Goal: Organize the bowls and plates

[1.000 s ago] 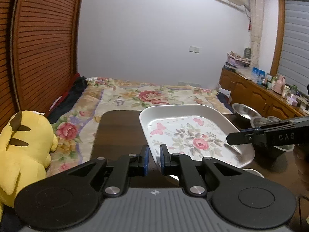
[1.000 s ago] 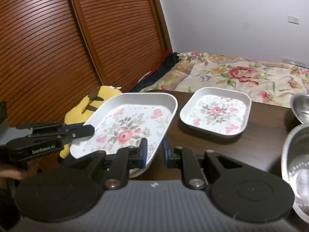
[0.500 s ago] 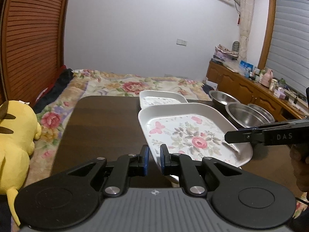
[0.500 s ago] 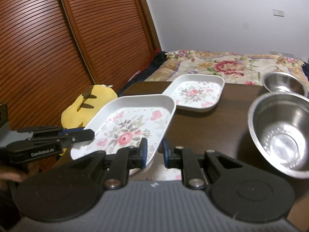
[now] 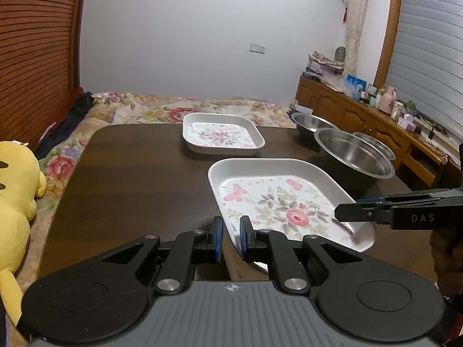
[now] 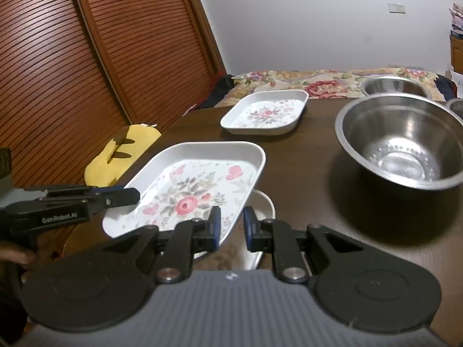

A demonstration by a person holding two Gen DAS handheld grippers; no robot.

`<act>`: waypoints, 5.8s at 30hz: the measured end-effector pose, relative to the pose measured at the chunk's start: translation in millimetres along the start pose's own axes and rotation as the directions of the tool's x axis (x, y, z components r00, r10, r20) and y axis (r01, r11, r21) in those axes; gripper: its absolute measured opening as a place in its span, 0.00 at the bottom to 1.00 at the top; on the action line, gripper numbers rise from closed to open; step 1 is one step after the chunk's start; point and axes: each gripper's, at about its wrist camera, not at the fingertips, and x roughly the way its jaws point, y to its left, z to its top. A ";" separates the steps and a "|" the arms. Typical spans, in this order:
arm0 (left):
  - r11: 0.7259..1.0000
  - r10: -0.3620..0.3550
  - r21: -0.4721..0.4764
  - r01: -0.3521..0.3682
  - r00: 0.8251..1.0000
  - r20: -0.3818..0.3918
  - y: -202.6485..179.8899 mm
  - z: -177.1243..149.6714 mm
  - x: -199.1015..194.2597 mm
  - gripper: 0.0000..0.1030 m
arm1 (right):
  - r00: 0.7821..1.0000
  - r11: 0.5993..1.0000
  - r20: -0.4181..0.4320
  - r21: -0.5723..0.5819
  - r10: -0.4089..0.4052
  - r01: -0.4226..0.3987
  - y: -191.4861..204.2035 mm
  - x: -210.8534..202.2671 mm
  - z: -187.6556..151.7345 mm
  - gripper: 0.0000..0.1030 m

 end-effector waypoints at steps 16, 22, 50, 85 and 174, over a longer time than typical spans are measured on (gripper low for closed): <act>1.000 -0.005 0.029 0.006 0.999 -0.044 -13.9 -17.5 1.6 0.14 | 0.999 0.998 0.029 0.052 -0.041 0.039 -4.4 -6.6 -25.2 0.18; 0.999 0.003 0.045 -0.001 0.999 -0.052 -19.2 -20.6 4.4 0.14 | 0.996 0.997 0.049 0.013 -0.075 0.075 -0.8 -8.1 -29.5 0.18; 0.998 0.030 0.049 -0.027 0.998 -0.059 -17.0 -26.4 9.6 0.14 | 0.996 0.997 0.041 -0.006 -0.078 0.078 1.2 -5.4 -35.9 0.20; 0.997 0.054 0.049 -0.056 0.997 0.047 18.4 84.7 51.0 0.29 | 0.997 0.990 0.061 -0.131 -0.041 0.049 -18.1 18.1 87.3 0.34; 0.999 0.049 -0.004 -0.049 0.998 -0.046 55.4 131.9 153.5 0.09 | 0.969 0.991 -0.246 -0.133 -0.003 -0.030 -67.3 126.9 160.5 0.16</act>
